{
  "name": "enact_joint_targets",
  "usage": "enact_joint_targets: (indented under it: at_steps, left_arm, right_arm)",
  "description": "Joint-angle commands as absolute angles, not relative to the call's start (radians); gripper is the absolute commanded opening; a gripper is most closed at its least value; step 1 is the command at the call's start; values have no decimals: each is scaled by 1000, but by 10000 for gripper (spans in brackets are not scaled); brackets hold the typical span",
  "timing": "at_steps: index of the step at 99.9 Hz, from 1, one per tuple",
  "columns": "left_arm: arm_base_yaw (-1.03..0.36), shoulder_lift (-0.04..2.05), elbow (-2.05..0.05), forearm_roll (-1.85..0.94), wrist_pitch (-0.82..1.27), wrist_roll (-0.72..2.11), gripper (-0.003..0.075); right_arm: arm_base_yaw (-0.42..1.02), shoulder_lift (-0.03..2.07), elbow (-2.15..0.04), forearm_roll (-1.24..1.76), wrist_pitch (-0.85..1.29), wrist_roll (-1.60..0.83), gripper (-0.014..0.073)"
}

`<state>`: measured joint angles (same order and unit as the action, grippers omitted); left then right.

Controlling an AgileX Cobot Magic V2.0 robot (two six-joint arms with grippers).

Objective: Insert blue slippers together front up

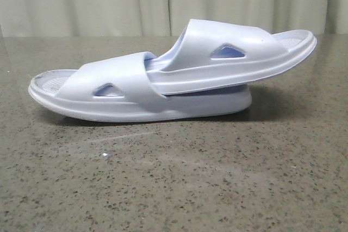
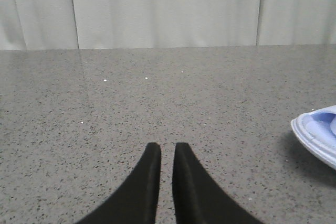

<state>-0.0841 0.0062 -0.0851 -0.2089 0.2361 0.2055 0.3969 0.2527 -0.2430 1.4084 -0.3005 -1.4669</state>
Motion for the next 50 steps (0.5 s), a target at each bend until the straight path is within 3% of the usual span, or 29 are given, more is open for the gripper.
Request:
enact_joint_targets:
  at_steps: [1,50]
  left_arm:
    - [-78,-15,-71,-189,123,182,16]
    - [-78,-33,10,-88,54,102,16]
  right_arm:
    - [393,257,-271,1387,-310,-1488,-107]
    - [393,257,-271,1387,-310,-1488,-107]
